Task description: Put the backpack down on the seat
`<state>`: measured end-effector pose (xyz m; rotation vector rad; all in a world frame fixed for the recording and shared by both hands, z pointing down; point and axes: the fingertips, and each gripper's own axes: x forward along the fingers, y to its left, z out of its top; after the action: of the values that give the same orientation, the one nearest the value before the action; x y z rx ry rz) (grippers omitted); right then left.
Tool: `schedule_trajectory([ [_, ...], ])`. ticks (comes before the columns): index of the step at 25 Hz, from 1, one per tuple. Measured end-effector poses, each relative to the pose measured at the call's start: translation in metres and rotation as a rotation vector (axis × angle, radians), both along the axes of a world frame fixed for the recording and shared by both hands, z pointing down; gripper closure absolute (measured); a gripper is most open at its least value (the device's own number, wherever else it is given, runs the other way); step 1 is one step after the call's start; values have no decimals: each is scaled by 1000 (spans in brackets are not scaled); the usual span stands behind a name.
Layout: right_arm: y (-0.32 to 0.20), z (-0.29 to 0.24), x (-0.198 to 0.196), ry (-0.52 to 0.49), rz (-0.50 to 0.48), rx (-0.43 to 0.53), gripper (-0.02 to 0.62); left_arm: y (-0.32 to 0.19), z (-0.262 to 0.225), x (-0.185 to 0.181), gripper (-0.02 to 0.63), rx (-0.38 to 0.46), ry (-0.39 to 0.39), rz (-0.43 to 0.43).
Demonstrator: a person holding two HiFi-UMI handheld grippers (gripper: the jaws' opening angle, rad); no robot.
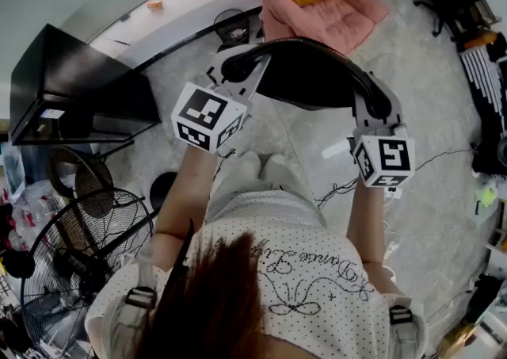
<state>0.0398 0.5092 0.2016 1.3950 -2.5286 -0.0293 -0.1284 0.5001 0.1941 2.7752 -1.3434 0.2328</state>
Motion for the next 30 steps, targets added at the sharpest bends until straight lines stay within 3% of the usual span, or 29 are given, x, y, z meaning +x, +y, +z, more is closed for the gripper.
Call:
schedule_trajectory([
  [12, -11, -1, 33, -15, -24, 19, 541, -9, -4, 34, 592, 28, -22, -13],
  [20, -21, -6, 45, -20, -24, 36, 540, -17, -8, 45, 592, 37, 6, -25],
  [30, -66, -4, 41, -14, -3, 28, 540, -68, -4, 41, 592, 27, 20, 1],
])
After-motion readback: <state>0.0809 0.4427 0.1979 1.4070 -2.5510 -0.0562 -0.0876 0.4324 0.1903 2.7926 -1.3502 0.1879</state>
